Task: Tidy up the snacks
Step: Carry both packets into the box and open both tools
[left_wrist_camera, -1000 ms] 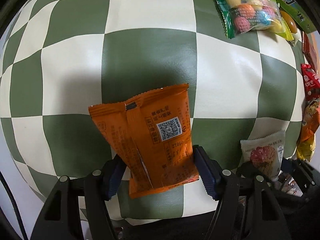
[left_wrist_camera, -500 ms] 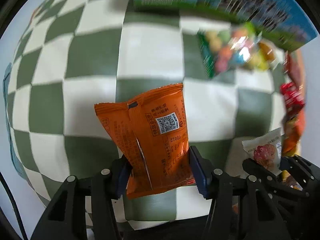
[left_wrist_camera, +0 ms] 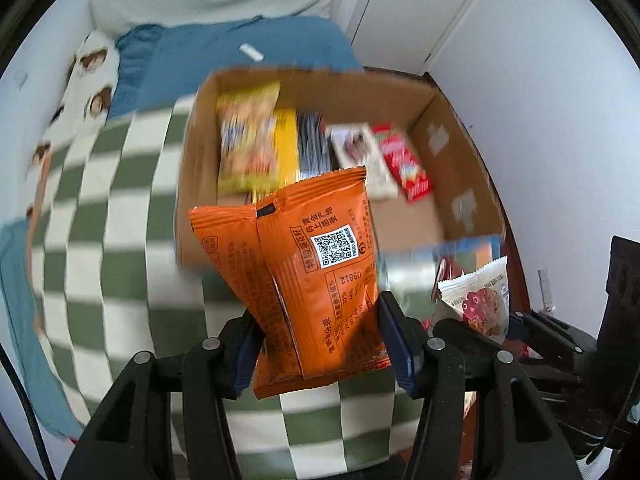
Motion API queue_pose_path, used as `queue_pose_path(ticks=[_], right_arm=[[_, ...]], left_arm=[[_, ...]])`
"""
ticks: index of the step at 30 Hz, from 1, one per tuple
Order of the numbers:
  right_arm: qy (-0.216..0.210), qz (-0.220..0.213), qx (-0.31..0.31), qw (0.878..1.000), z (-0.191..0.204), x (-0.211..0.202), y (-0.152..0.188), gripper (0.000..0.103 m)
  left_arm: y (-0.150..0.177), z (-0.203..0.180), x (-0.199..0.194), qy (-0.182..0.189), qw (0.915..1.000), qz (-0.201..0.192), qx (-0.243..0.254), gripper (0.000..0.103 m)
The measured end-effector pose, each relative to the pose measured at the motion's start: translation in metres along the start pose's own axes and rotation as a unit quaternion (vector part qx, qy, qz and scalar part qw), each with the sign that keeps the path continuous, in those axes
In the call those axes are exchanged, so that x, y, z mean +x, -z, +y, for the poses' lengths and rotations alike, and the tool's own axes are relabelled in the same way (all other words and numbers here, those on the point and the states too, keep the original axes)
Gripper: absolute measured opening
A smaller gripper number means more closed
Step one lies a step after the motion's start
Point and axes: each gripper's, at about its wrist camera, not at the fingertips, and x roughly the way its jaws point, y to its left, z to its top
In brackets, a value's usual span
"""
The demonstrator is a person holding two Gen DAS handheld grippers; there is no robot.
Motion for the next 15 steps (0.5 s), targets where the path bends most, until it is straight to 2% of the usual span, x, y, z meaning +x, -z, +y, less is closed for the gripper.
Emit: queue_pose_path(ticks=[3, 4, 5, 8, 12, 15], right_arm=[[0.007, -0.018, -0.015, 1.000, 0.003, -0.002, -0.037, 0.047], [0.007, -0.016, -0.020, 1.000, 0.005, 0.006, -0.047, 0.047], [0.006, -0.012, -0.020, 1.000, 0.017, 0.033, -0.054, 0.047], [0.004, 0.003, -0.021, 1.000, 0.020, 0.058, -0.084, 0.047], [0.006, 0.033, -0.025, 0.999, 0.021, 0.096, -0.103, 0.047], [0.003, 0.062, -0.026, 0.998, 0.022, 0.134, -0.106, 0.047]], left_arm=[[-0.043, -0.002, 0.008, -0.025, 0.9995, 0.009, 0.017, 0.053], [-0.058, 0.001, 0.015, -0.031, 0.9992, 0.017, 0.016, 0.053], [-0.070, 0.003, 0.021, -0.037, 0.9988, 0.028, 0.016, 0.053], [-0.095, 0.017, 0.048, -0.055, 0.9961, 0.069, 0.012, 0.053], [-0.107, 0.036, 0.089, -0.063, 0.9891, 0.133, 0.001, 0.053], [-0.105, 0.042, 0.108, -0.072, 0.9844, 0.160, 0.007, 0.054]])
